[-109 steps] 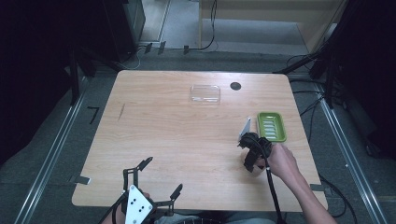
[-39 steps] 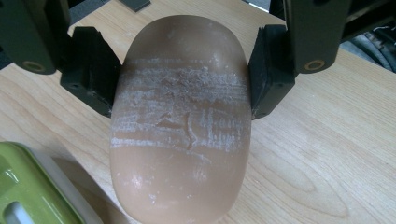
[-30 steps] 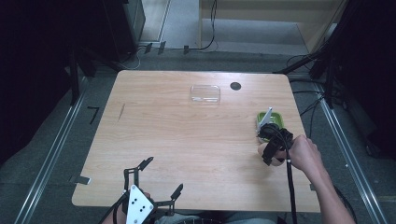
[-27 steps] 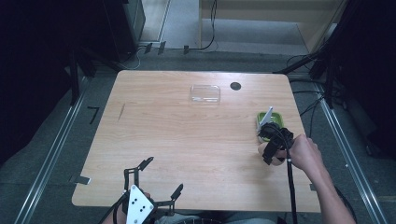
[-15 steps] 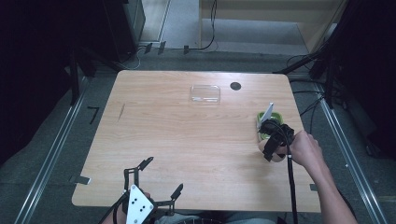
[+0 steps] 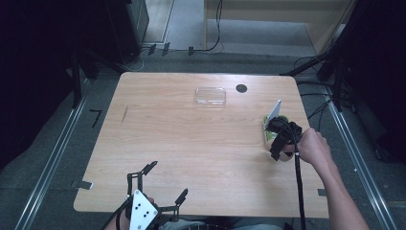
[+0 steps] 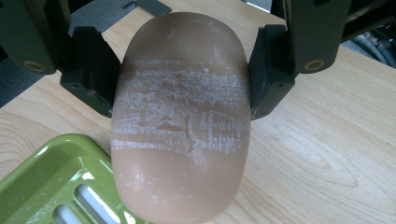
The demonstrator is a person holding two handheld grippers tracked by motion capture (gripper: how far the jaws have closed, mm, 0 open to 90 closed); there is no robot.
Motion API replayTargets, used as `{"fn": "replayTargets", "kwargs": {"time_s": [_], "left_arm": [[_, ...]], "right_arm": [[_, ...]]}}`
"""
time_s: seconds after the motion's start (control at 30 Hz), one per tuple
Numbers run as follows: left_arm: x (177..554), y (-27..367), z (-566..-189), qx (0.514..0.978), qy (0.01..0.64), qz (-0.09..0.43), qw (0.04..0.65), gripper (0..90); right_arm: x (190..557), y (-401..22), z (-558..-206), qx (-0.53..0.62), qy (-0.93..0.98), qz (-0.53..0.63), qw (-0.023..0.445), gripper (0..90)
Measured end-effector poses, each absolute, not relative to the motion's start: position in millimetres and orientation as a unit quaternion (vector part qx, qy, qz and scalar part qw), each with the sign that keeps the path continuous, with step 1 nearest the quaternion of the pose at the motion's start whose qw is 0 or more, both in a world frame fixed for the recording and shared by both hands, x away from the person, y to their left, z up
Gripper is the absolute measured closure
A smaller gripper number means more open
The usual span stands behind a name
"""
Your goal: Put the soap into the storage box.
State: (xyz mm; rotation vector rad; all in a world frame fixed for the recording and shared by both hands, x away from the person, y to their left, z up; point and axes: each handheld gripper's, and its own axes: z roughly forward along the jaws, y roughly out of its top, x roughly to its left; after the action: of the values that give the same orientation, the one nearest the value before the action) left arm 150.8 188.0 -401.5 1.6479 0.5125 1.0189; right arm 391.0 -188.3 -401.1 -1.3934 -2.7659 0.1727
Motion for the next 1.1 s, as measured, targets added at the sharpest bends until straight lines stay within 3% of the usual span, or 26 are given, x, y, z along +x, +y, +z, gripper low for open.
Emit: {"fn": "replayTargets", "kwargs": {"time_s": [1.1], "left_arm": [[151,188,-402,0.694,0.216,0.428,0.538,0.0]], "right_arm": [[418,-199,-387,-0.477,-0.878,0.041,0.015,34.0]]}}
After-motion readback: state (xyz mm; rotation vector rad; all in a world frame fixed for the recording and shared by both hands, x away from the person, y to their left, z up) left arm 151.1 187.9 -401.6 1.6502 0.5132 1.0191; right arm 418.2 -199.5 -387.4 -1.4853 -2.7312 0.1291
